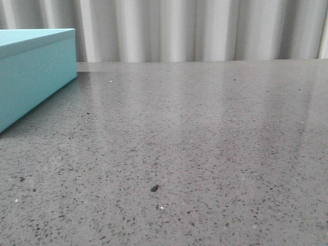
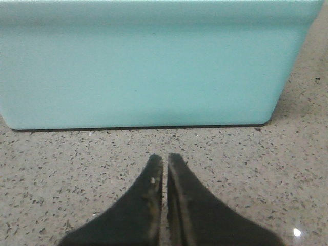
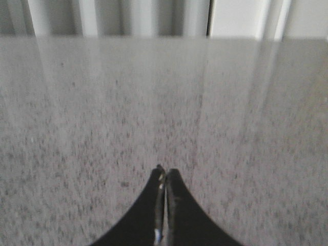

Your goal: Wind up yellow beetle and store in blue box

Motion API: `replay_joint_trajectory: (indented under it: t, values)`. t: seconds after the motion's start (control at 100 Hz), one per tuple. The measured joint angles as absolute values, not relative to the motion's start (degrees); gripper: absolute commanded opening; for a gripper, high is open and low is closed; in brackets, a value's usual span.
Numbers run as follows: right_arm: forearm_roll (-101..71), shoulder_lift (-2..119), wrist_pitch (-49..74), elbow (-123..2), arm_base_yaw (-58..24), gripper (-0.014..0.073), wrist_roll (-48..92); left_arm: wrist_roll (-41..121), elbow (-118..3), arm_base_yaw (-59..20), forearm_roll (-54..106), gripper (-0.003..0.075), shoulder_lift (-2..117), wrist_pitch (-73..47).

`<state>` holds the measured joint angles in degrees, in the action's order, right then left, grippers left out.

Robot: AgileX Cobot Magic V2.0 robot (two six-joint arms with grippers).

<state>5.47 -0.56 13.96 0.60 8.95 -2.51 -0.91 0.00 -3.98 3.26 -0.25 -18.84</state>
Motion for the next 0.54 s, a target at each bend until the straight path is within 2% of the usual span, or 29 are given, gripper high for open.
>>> replay_joint_trajectory:
  t: [0.13, 0.54]
  values:
    - [5.47, -0.67, 18.42, 0.49, 8.95, -0.0062, -2.51, -0.91, 0.0, -3.98, 3.26, -0.0021, -0.25, -18.84]
    - [5.47, -0.67, 18.63, 0.49, 8.95, -0.0062, -2.51, -0.91, 0.0, -3.98, 3.26, -0.0021, -0.25, -18.84]
